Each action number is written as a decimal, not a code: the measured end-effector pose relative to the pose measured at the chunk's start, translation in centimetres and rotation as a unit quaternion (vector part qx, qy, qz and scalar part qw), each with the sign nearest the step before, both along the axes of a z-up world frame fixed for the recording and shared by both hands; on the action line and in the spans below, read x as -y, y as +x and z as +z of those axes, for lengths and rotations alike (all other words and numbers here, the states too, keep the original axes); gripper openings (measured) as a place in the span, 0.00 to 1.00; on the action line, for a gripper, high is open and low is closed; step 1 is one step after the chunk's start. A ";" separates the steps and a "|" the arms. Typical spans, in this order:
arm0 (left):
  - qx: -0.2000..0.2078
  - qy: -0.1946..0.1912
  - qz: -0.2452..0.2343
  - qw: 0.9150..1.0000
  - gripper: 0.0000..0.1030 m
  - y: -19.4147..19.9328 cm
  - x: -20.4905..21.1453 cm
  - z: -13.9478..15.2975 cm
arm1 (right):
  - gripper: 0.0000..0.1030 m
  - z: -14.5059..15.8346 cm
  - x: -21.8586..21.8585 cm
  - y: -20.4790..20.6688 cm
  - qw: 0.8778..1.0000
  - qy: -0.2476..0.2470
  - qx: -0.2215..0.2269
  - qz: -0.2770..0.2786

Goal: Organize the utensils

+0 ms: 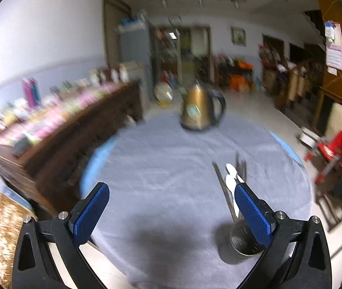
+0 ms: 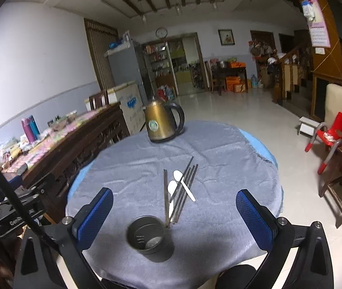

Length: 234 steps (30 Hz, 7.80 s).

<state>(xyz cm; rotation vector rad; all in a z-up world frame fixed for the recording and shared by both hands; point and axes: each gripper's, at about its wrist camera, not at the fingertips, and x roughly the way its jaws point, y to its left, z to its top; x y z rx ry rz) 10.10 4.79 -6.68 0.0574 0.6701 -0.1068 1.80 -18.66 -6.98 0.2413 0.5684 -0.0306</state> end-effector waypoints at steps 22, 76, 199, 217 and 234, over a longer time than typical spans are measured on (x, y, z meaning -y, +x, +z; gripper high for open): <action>-0.215 -0.047 -0.087 0.972 0.48 24.9 6.7 -14.0 | 0.41 -17.1 9.3 32.8 0.965 0.167 -0.197 0.051; -0.279 -0.006 -0.063 0.958 0.41 32.3 8.9 -18.1 | 0.07 -19.0 13.9 30.5 0.956 0.222 -0.190 0.024; -0.158 -0.145 -0.075 0.974 0.52 16.4 -1.7 -16.8 | 0.39 -14.1 8.4 12.4 0.980 0.156 -0.113 0.049; -0.176 -0.110 -0.190 0.959 0.52 23.7 3.6 -19.1 | 0.51 -21.0 1.9 34.8 0.946 0.120 -0.216 0.208; -0.171 -0.061 -0.306 0.935 0.25 26.2 11.9 -19.1 | 0.04 -20.7 5.1 33.1 0.964 0.077 -0.194 0.164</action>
